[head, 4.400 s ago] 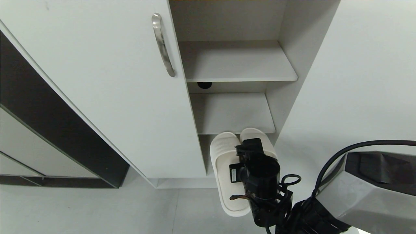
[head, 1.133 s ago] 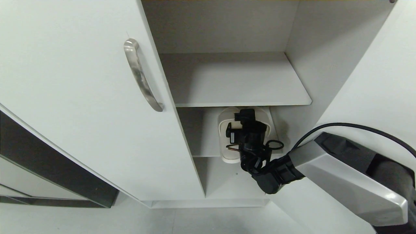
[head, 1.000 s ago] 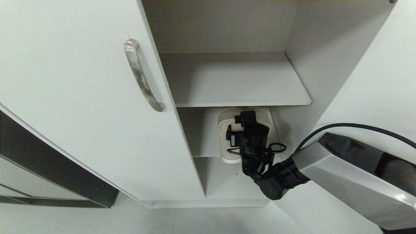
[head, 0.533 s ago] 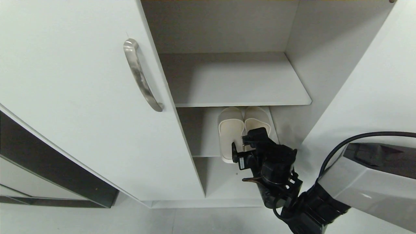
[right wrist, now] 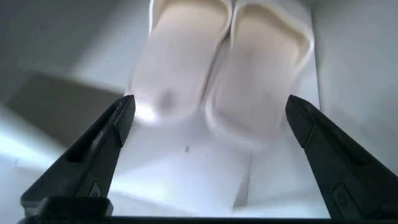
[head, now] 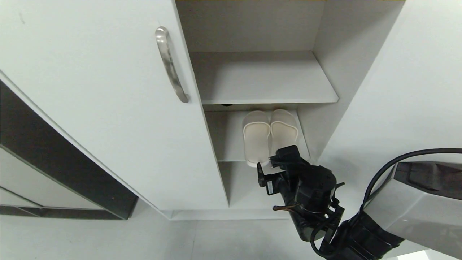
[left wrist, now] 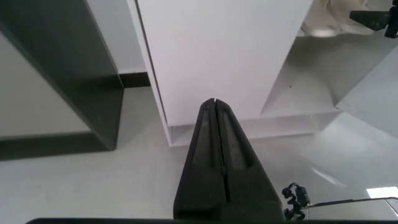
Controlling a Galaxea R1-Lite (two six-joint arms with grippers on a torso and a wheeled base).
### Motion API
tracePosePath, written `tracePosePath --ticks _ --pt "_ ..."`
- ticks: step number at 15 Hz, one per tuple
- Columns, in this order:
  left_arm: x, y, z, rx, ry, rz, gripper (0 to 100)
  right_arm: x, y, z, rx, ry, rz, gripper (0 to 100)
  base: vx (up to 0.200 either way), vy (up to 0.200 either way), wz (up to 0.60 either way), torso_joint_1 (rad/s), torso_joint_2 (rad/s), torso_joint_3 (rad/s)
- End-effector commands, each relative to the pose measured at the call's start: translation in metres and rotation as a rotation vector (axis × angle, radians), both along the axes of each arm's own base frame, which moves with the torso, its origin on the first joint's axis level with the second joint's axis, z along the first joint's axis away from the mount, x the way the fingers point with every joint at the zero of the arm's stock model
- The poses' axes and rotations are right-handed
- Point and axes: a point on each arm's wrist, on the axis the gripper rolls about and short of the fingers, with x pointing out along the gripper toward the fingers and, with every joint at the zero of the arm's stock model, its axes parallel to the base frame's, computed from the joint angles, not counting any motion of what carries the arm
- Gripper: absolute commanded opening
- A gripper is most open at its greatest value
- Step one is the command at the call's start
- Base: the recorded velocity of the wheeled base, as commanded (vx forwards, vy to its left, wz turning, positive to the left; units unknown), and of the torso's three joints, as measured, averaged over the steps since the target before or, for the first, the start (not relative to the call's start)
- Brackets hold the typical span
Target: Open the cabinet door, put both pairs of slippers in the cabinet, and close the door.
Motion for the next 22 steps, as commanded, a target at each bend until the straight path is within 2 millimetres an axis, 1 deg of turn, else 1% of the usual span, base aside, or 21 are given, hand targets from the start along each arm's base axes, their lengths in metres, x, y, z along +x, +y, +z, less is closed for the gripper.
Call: tracePosePath --ticks 1,3,7,10,13,17,22 --pt "0.0 0.0 0.0 0.0 0.001 0.0 0 0.001 0.001 -0.002 -0.002 0.002 -0.001 100 -0.2 0.0 0.0 0.002 0.01 0.002" --pt "0.0 0.0 0.0 0.0 0.001 0.0 0 0.005 -0.002 -0.003 -0.005 0.005 -0.012 100 -0.2 0.0 0.0 0.007 0.0 0.005" --pt "0.0 0.0 0.0 0.0 0.0 0.006 0 0.007 0.0 -0.008 -0.011 0.01 -0.004 100 0.0 0.0 0.0 0.0 0.0 0.0" --pt "0.0 0.0 0.0 -0.003 0.0 0.005 0 0.007 -0.002 -0.005 -0.006 0.004 -0.006 100 0.0 0.0 0.0 0.0 0.0 0.0" --pt "0.0 0.0 0.0 -0.003 0.002 0.005 0 0.009 -0.003 -0.009 -0.014 0.012 -0.01 100 0.0 0.0 0.0 0.0 0.0 0.0" --pt "0.0 0.0 0.0 -0.003 0.002 0.005 0 0.01 0.001 -0.015 -0.022 0.019 -0.003 100 0.0 0.0 0.0 0.0 0.0 0.0" --pt "0.0 0.0 0.0 -0.003 0.002 0.005 0 0.01 0.001 -0.017 -0.023 0.02 0.011 100 0.0 0.0 0.0 0.002 0.0 0.169"
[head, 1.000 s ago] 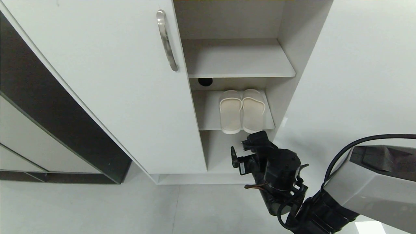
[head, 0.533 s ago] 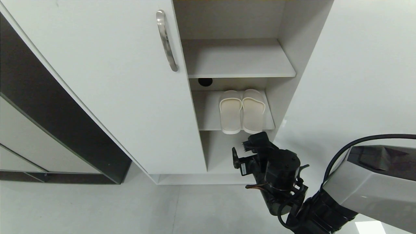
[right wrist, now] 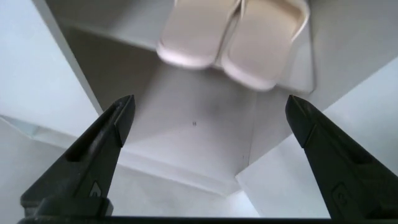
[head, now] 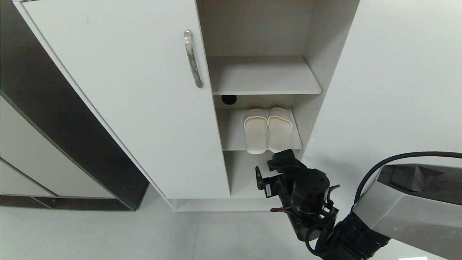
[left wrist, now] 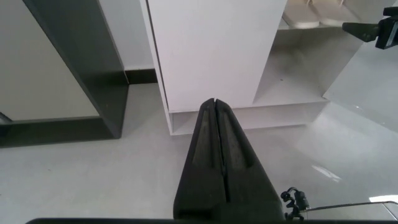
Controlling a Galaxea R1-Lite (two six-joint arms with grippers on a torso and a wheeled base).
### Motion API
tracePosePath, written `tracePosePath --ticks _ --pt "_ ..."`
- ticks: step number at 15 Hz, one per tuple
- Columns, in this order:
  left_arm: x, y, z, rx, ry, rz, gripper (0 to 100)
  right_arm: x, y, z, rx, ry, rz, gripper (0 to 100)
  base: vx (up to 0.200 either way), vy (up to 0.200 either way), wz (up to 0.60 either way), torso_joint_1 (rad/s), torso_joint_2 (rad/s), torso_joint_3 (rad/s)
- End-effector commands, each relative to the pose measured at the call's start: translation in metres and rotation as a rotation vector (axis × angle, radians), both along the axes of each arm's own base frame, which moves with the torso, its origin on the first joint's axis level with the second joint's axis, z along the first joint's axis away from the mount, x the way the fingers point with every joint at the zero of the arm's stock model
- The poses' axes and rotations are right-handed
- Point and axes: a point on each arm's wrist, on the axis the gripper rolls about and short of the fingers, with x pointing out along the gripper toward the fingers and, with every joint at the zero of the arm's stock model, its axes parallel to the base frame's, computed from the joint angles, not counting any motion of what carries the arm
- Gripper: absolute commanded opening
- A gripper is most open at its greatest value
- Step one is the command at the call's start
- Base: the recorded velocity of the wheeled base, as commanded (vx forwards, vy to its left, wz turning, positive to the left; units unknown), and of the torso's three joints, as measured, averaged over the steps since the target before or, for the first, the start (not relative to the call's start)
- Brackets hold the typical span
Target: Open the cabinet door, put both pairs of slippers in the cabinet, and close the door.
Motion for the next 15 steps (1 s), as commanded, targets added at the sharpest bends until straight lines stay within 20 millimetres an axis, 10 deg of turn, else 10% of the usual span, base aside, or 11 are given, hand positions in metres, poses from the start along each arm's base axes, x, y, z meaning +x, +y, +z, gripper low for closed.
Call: tracePosePath --ticks 1,10,15 --pt "0.0 0.0 0.0 0.0 0.001 0.0 0 0.0 0.0 -0.003 -0.003 0.003 0.0 100 0.0 0.0 0.0 0.002 0.0 0.198" --pt "0.0 0.0 0.0 0.0 0.001 -0.002 0 -0.001 -0.001 0.004 0.007 -0.011 0.0 100 0.0 0.0 0.0 0.004 0.0 0.207" --pt "0.0 0.0 0.0 0.002 0.001 -0.002 0 -0.04 -0.017 0.026 -0.012 0.035 0.177 100 0.0 0.0 0.0 0.001 0.0 0.062"
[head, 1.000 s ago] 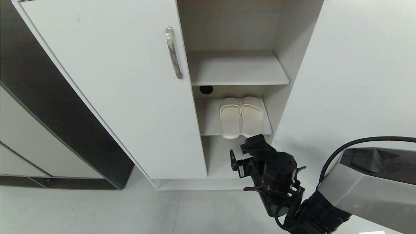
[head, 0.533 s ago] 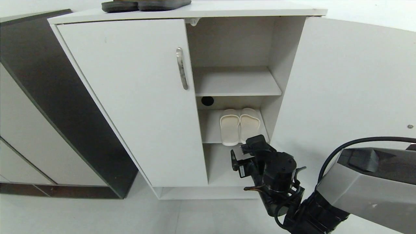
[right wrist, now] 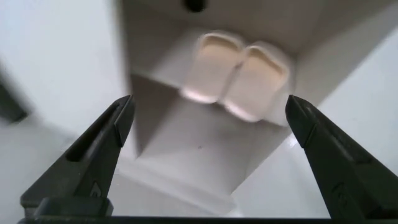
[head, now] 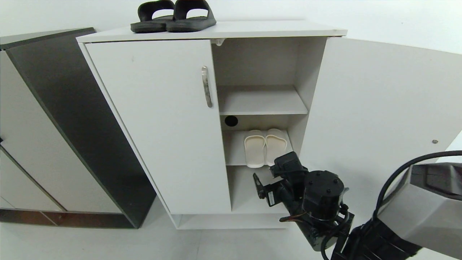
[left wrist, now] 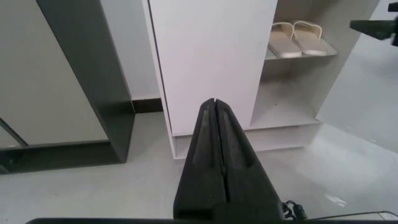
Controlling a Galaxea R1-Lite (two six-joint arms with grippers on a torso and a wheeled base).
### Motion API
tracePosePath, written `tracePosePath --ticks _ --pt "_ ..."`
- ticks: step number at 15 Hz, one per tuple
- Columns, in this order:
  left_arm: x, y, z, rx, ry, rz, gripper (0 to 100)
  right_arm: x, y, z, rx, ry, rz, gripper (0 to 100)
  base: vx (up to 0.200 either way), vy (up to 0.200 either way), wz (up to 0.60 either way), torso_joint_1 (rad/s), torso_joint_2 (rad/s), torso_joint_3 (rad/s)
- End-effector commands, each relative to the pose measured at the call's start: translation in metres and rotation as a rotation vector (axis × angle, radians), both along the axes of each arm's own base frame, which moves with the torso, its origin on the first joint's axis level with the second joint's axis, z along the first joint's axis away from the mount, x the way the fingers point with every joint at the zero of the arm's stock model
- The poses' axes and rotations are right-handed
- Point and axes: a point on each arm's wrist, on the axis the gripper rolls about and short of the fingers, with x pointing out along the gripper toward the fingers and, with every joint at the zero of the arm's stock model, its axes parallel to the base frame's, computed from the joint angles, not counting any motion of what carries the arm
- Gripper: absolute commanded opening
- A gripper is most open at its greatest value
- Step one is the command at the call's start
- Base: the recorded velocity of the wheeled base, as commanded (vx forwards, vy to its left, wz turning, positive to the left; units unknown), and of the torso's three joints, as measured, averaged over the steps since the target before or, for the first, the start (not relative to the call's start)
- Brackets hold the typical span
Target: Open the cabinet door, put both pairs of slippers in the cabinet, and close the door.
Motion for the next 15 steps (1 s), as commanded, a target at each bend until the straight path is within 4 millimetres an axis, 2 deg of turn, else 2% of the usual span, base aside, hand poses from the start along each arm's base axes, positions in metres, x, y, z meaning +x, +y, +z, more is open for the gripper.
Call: tracePosePath --ticks 1,6,15 --pt "0.0001 0.0 0.0 -0.002 0.001 0.0 0 -0.014 -0.0066 0.015 0.029 0.015 0.031 100 0.0 0.0 0.0 0.0 0.0 0.0" --pt "0.0001 0.0 0.0 -0.002 0.001 0.0 0 -0.0123 -0.0054 0.0126 0.024 0.027 0.032 100 0.0 0.0 0.0 0.0 0.0 0.0" --pt "0.0001 0.0 0.0 -0.002 0.001 0.0 0 -0.0085 -0.0035 0.0097 0.02 0.032 0.024 100 0.0 0.2 0.0 0.005 0.0 0.006"
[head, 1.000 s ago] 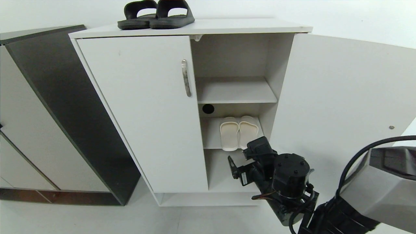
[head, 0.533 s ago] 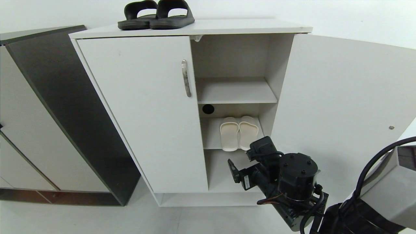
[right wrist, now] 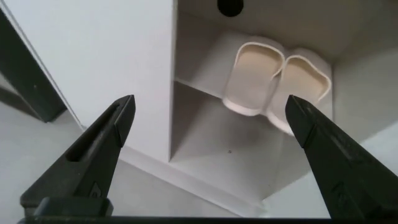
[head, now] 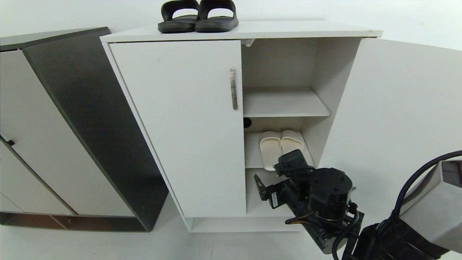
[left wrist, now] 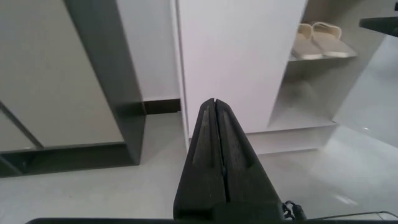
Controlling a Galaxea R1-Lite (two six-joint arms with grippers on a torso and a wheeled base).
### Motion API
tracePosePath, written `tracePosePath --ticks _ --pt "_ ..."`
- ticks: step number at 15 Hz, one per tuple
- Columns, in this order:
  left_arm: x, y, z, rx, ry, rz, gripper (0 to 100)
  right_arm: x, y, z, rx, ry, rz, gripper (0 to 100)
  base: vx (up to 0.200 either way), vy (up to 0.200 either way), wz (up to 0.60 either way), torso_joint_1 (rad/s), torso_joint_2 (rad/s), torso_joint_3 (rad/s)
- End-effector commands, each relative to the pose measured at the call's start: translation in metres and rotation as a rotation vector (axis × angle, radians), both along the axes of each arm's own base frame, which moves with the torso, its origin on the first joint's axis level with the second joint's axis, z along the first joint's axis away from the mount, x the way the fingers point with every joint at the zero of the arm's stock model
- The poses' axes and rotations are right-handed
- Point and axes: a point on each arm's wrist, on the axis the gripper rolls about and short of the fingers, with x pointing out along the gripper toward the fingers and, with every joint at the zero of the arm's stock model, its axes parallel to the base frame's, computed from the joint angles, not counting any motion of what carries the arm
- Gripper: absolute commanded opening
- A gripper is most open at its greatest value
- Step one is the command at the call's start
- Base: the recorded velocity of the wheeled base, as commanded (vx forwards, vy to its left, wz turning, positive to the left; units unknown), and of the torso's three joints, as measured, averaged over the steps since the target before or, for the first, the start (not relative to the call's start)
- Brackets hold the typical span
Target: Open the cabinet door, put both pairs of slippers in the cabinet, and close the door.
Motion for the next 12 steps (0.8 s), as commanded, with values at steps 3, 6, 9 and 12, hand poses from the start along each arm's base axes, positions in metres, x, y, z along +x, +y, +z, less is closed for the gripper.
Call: tracePosePath --ticks 3,6,9,12 --pt "0.0001 0.0 0.0 0.0 0.001 0.0 0 0.0008 0.0003 -0.0035 -0.007 0.007 0.0 100 0.0 0.2 0.0 0.001 0.0 0.004" --pt "0.0001 0.0 0.0 -0.002 0.002 0.0 0 0.001 -0.0003 -0.0036 -0.007 0.007 -0.003 100 0.0 0.2 0.0 0.002 0.0 0.002" --pt "0.0001 0.0 0.0 0.0 0.001 0.0 0 0.001 -0.0003 -0.0033 -0.005 0.005 -0.001 100 0.0 0.2 0.0 0.002 0.01 0.004" --pt "0.0001 0.0 0.0 -0.003 0.002 0.0 0 0.002 -0.003 -0.0021 0.014 -0.009 -0.005 100 0.0 0.133 0.0 0.002 0.0 0.0"
